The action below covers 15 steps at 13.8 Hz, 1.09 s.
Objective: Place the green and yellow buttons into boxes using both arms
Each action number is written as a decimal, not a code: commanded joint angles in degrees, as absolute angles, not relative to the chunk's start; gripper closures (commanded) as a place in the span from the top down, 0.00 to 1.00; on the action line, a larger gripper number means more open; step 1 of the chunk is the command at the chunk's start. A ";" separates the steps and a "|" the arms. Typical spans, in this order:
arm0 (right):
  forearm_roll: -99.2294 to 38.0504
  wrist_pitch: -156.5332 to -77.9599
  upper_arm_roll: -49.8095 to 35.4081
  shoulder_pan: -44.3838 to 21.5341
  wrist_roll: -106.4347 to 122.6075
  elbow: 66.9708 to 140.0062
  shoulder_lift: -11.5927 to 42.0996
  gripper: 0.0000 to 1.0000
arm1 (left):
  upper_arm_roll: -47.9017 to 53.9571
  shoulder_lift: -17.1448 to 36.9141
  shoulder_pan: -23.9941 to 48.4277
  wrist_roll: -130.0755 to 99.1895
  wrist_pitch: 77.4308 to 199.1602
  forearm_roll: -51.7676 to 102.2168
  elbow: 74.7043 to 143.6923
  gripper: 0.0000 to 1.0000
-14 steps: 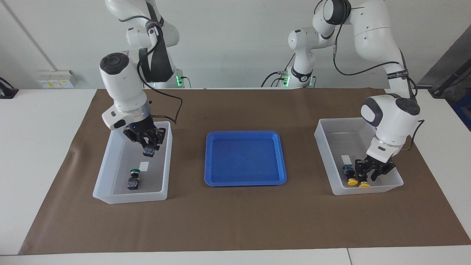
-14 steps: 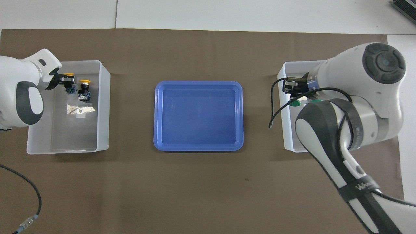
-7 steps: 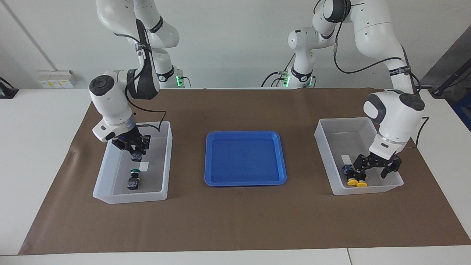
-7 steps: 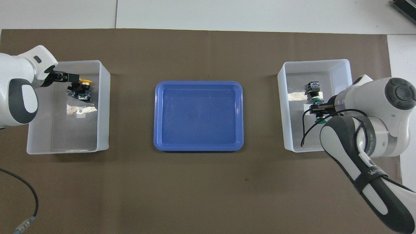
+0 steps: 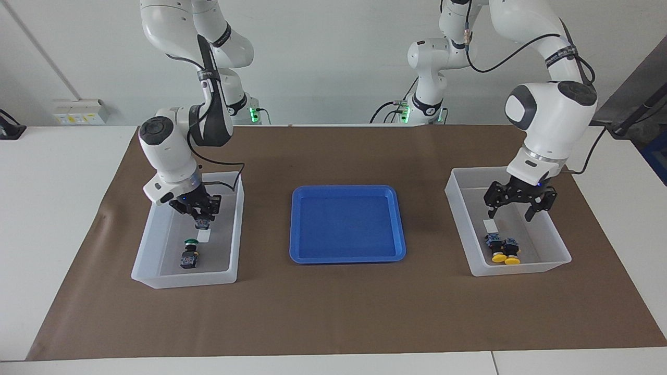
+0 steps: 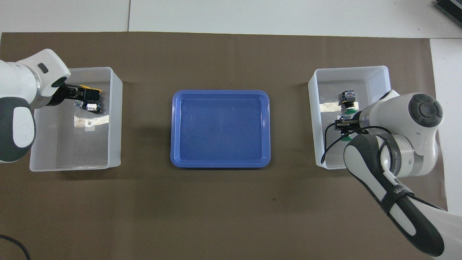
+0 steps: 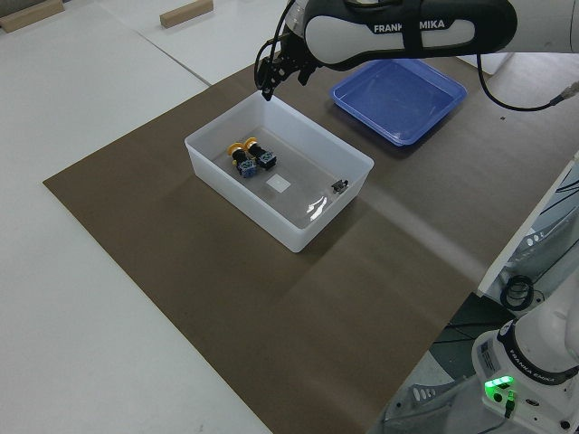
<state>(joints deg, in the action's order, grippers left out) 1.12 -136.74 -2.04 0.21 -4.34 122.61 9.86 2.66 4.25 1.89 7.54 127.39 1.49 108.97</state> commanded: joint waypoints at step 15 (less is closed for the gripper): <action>1.32 -106.20 -1.85 1.49 -5.27 99.42 0.45 1.00 | 1.76 -5.18 2.20 6.06 94.57 -2.11 96.32 1.00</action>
<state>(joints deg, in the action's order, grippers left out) 1.16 -109.98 -1.62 0.58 -4.48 101.56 1.88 1.80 -2.81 2.51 6.45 94.59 -1.26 93.15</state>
